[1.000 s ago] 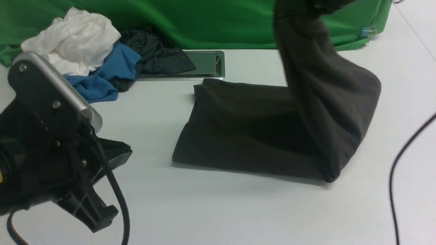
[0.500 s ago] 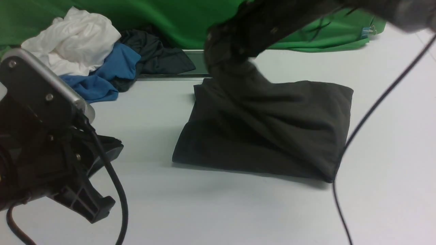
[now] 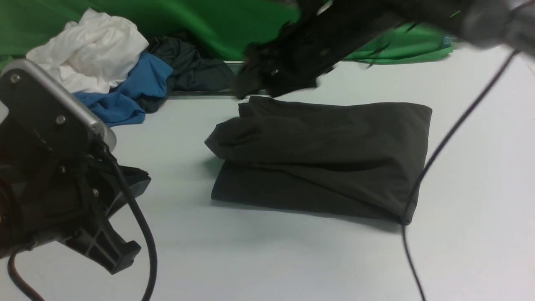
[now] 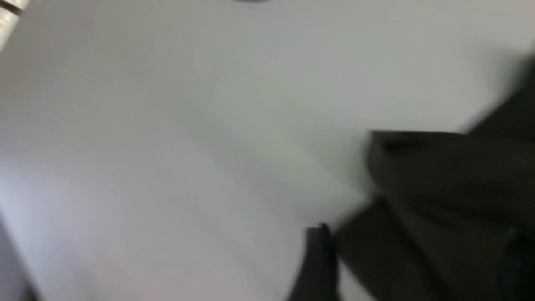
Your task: Fold a long-sleeved shirt on a white desktop.
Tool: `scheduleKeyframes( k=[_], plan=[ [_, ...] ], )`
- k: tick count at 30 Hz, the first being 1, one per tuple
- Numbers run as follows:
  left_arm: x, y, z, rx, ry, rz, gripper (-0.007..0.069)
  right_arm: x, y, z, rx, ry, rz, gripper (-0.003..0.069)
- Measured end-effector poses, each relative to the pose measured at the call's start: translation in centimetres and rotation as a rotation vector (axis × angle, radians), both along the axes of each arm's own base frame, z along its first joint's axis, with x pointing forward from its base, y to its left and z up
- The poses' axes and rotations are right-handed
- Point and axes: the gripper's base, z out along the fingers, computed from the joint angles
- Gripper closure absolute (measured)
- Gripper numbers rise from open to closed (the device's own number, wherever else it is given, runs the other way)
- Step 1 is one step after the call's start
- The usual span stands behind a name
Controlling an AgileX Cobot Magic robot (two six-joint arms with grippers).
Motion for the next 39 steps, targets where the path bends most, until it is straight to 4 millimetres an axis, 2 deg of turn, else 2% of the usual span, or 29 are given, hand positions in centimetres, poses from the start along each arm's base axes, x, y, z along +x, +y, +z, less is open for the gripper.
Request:
scheduleKeyframes(
  k=[1,4,5,7,9,10,11,12,15,16,17,18,19,20,23,25,26,28,30,31,33,35,37,39],
  plan=[
    [0.0,0.0,0.0,-0.001,0.0,0.001,0.0607,-0.1,-0.3,0.4,-0.008,-0.01,-0.001,0.0188],
    [0.1,0.0,-0.1,-0.017,0.012,0.016,0.0607,-0.3,-4.9,2.1,-0.264,-0.068,-0.091,0.0397],
    [0.1,0.0,-0.1,-0.021,0.013,0.02,0.0607,-0.4,-5.1,2.2,-0.278,-0.07,-0.098,0.0406],
    [0.6,-0.3,-0.3,-0.039,0.046,0.044,0.0607,0.2,-7.8,1.7,-0.445,-0.068,-0.188,0.0494],
    [1.1,-0.6,-0.4,-0.04,0.066,0.052,0.0607,0.5,-9.0,1.1,-0.499,-0.057,-0.225,0.0519],
    [1.9,-1.1,-0.4,-0.044,0.09,0.056,0.0606,0.7,-10.2,0.0,-0.533,-0.024,-0.257,0.0533],
    [1.9,-1.1,-0.4,-0.047,0.092,0.056,0.0606,0.7,-10.4,-0.2,-0.538,-0.018,-0.264,0.0536],
    [3.2,-1.9,-0.3,-0.057,0.116,0.056,0.0606,0.9,-11.6,-1.6,-0.552,0.021,-0.3,0.0543],
    [5.5,-3.4,0.1,-0.069,0.113,0.037,0.0606,1.4,-13.8,-4.0,-0.543,0.045,-0.381,0.0546],
    [7.1,-4.3,0.3,-0.069,0.099,0.026,0.0606,1.7,-14.8,-5.1,-0.522,0.042,-0.423,0.0546],
    [7.3,-4.5,0.3,-0.069,0.092,0.022,0.0606,1.7,-14.9,-5.5,-0.52,0.048,-0.427,0.0546],
    [9.1,-5.4,0.4,-0.068,0.084,0.017,0.0606,2.1,-15.7,-6.4,-0.484,0.036,-0.461,0.0546],
    [10.5,-6.2,0.3,-0.066,0.077,0.012,0.0606,2.3,-16.1,-7.0,-0.459,0.028,-0.476,0.0546],
    [10.7,-6.3,0.3,-0.064,0.075,0.009,0.0606,2.4,-16.1,-7.2,-0.454,0.026,-0.477,0.0546],
    [15.7,-9.0,-0.9,-0.026,0.054,-0.024,0.0606,3.5,-16.3,-9.1,-0.411,0.005,-0.483,0.0546],
    [18.7,-10.6,-2.6,0.009,0.073,-0.041,0.0606,4.0,-16.2,-10.3,-0.406,0.006,-0.474,0.0545],
    [19.3,-10.8,-2.9,0.013,0.079,-0.04,0.0606,4.1,-16.2,-10.6,-0.409,0.011,-0.472,0.0545],
    [22.0,-11.6,-5.4,0.038,0.12,-0.029,0.0606,4.6,-16.1,-12.4,-0.421,0.034,-0.462,0.0545],
    [23.9,-11.6,-7.6,0.065,0.158,-0.016,0.0606,5.0,-16.2,-13.8,-0.431,0.045,-0.454,0.0545],
    [24.0,-11.5,-7.8,0.069,0.16,-0.016,0.0606,5.0,-16.2,-14.0,-0.433,0.044,-0.449,0.0545],
    [25.7,-10.5,-10.7,0.113,0.206,0.001,0.0606,5.5,-16.1,-15.6,-0.445,0.038,-0.425,0.0545],
    [26.6,-9.3,-12.2,0.132,0.229,0.026,0.0606,5.8,-16.1,-16.5,-0.456,0.022,-0.397,0.0545],
    [27.1,-8.6,-12.7,0.139,0.233,0.041,0.0606,5.9,-16.1,-16.5,-0.458,0.008,-0.388,0.0545],
    [28.0,-6.5,-13.5,0.136,0.242,0.091,0.0606,6.5,-16.0,-16.8,-0.466,-0.026,-0.356,0.0545]
  ],
)
